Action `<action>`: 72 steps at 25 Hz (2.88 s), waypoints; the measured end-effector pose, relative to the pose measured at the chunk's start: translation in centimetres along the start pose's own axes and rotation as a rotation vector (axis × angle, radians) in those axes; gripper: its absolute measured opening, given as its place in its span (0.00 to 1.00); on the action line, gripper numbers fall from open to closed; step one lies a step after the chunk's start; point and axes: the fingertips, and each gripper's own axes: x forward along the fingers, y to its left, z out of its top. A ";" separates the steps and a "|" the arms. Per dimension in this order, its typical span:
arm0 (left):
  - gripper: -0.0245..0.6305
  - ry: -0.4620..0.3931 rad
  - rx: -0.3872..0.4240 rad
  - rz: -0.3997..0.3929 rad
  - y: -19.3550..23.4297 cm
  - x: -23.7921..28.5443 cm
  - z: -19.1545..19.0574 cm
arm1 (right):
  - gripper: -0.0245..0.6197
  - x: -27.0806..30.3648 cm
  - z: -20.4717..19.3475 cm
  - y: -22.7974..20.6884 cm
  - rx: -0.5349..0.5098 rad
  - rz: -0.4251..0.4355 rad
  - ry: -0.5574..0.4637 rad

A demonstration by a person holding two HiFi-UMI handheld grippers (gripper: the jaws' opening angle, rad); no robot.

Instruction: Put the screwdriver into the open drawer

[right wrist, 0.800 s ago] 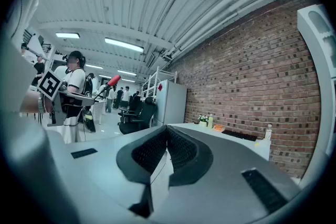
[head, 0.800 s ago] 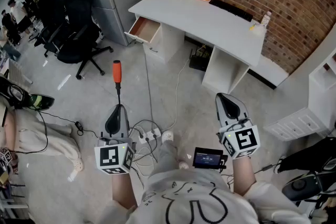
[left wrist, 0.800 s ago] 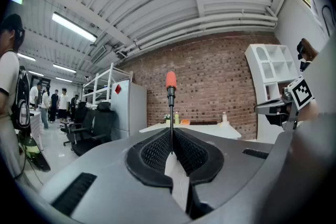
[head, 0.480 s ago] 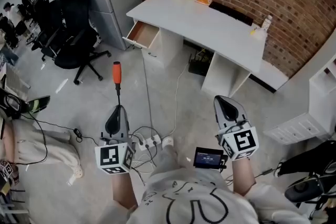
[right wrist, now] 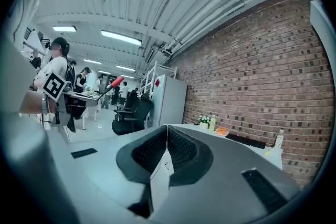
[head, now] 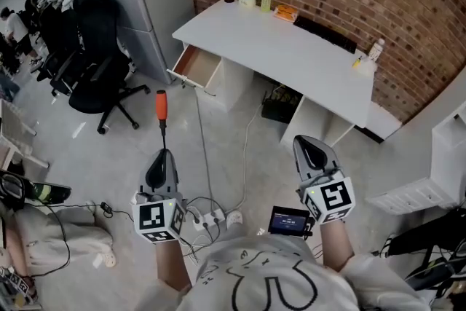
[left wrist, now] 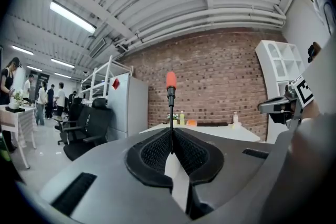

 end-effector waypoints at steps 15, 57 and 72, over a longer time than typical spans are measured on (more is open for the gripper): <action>0.07 0.021 0.000 -0.051 6.5 11.2 -0.2 | 0.07 13.1 0.5 -0.6 -0.002 -0.007 0.027; 0.07 0.091 -0.062 0.041 15.7 49.1 -0.9 | 0.07 50.8 -3.5 -18.8 0.041 0.088 0.084; 0.07 0.135 -0.040 -0.019 16.5 54.7 -1.9 | 0.07 53.6 -5.3 -21.4 0.108 0.010 0.090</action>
